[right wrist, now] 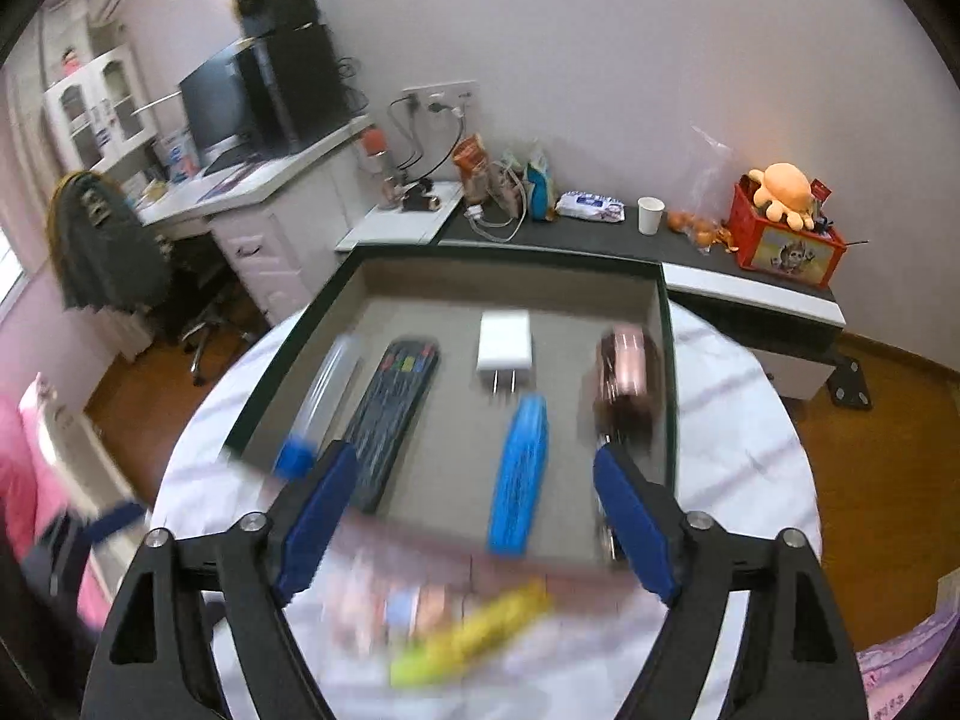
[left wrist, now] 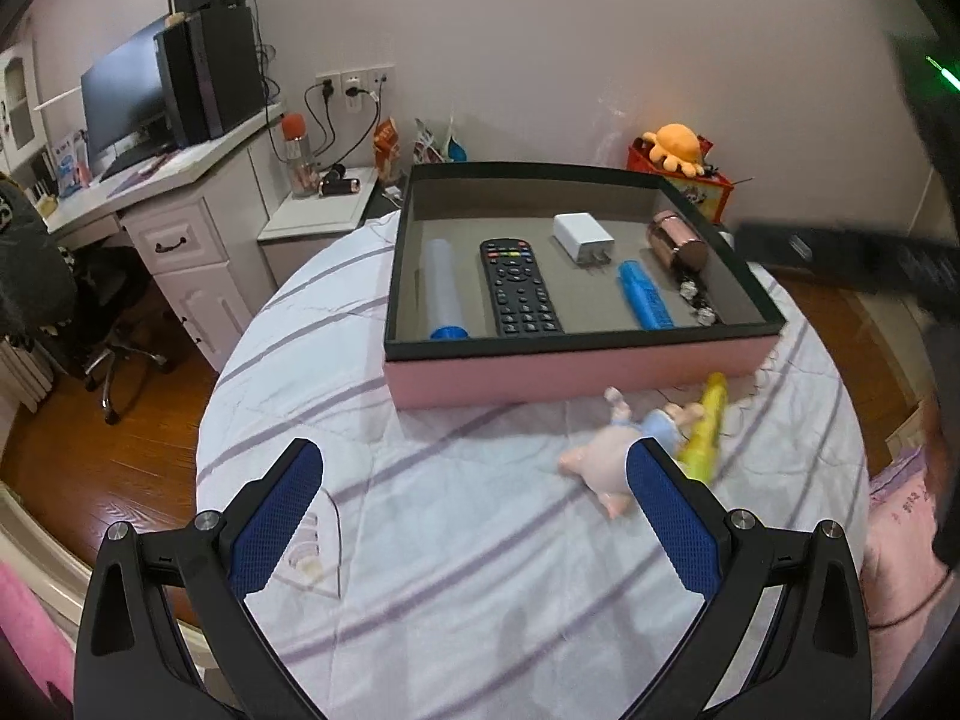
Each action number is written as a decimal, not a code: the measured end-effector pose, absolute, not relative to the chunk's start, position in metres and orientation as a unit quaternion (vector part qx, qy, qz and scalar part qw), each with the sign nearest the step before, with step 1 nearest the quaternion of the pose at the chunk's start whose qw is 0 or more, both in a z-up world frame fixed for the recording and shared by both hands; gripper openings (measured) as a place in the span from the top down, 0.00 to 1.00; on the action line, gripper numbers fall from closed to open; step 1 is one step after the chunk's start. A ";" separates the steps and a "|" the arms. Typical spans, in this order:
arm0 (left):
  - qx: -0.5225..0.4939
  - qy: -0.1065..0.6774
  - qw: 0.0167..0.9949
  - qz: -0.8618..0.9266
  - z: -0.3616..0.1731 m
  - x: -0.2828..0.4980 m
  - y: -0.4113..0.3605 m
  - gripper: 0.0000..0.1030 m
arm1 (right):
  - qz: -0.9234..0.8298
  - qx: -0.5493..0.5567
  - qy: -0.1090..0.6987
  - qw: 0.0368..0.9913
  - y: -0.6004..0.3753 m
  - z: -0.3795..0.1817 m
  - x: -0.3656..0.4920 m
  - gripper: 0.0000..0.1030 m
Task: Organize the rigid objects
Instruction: 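Withdraw the right gripper while moving the left gripper toward the pig figurine, then close the left gripper on the pig figurine, then lift the pig figurine with the left gripper and carry it toward the box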
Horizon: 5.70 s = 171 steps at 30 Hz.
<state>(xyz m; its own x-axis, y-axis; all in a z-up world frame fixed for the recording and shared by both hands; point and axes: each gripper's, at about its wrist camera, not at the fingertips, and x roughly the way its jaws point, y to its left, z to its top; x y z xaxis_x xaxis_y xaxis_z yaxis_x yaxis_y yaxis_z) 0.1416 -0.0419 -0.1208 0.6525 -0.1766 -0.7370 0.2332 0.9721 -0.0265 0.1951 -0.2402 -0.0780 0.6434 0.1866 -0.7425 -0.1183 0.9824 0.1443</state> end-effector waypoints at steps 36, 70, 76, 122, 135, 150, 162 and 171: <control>0.055 0.426 0.886 -0.176 -0.156 0.128 -0.116 0.21 | 0.002 0.069 0.446 0.892 -0.300 -0.158 0.073 0.12; 0.021 0.457 0.876 -0.154 -0.165 0.104 -0.037 0.59 | 0.079 0.049 0.472 0.877 -0.243 -0.174 0.097 0.12; 0.012 0.446 0.882 -0.152 -0.162 0.122 -0.044 0.58 | 0.083 0.045 0.473 0.876 -0.237 -0.173 0.092 0.12; 0.013 0.439 0.893 -0.098 -0.187 0.111 -0.053 0.16 | 0.087 0.058 0.488 0.866 -0.267 -0.189 0.096 0.12; 0.035 0.468 0.874 -0.123 -0.199 0.163 -0.059 0.19 | 0.079 0.057 0.489 0.867 -0.267 -0.188 0.100 0.12; 0.032 0.448 0.891 -0.071 -0.174 0.143 -0.064 0.08 | 0.077 0.055 0.491 0.866 -0.272 -0.188 0.097 0.12; -0.056 0.421 0.905 0.010 -0.174 0.085 -0.053 0.02 | 0.100 0.049 0.487 0.866 -0.271 -0.188 0.095 0.12; -0.116 0.453 0.883 0.035 -0.198 0.113 -0.045 0.02 | 0.115 0.042 0.486 0.865 -0.273 -0.190 0.095 0.12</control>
